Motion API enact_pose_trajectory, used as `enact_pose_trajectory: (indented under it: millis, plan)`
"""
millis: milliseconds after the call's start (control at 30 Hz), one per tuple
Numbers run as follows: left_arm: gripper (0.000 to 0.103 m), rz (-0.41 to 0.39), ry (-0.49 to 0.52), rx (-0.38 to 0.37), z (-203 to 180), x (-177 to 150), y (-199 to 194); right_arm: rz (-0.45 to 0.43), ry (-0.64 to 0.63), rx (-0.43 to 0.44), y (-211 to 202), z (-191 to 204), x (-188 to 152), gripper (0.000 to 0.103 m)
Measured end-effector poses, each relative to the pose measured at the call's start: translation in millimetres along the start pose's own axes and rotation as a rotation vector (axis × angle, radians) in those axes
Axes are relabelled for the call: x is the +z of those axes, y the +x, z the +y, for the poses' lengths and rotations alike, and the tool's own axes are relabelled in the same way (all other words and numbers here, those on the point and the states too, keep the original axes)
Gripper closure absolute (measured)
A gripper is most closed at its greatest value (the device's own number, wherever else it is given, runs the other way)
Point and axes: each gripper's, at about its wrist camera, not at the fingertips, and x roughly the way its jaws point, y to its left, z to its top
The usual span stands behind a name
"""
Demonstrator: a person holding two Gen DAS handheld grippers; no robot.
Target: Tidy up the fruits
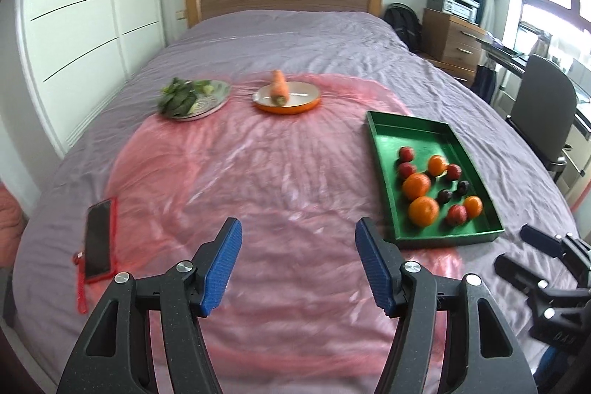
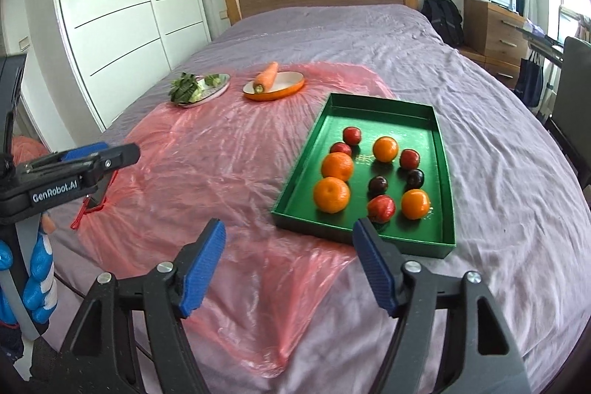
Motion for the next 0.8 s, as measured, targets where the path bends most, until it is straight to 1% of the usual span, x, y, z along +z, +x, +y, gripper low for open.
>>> enact_pose_trajectory:
  millis: [200, 300, 567, 667, 800]
  plan:
    - [0.045, -0.015, -0.032, 0.058, 31.8, -19.2, -18.6, -0.014, -0.007, 0.013, -7.1, 18.0, -3.6, 0.0]
    - [0.045, -0.021, -0.043, 0.101, 47.7, -29.1, -25.7, -0.019, -0.017, 0.013, -9.8, 27.0, -6.1, 0.0]
    - [0.045, -0.02, -0.085, 0.162, 83.1, -47.8, -40.8, -0.033, 0.001, 0.012, -14.8, 40.6, -13.9, 0.0]
    - [0.045, -0.016, -0.09, 0.177, 92.1, -54.5, -46.6, -0.03, 0.009, 0.012, -14.1, 42.6, -16.4, 0.0]
    - [0.045, -0.011, -0.099, 0.175, 98.4, -59.8, -48.1, -0.028, 0.015, -0.006, -13.7, 44.5, -20.1, 0.0]
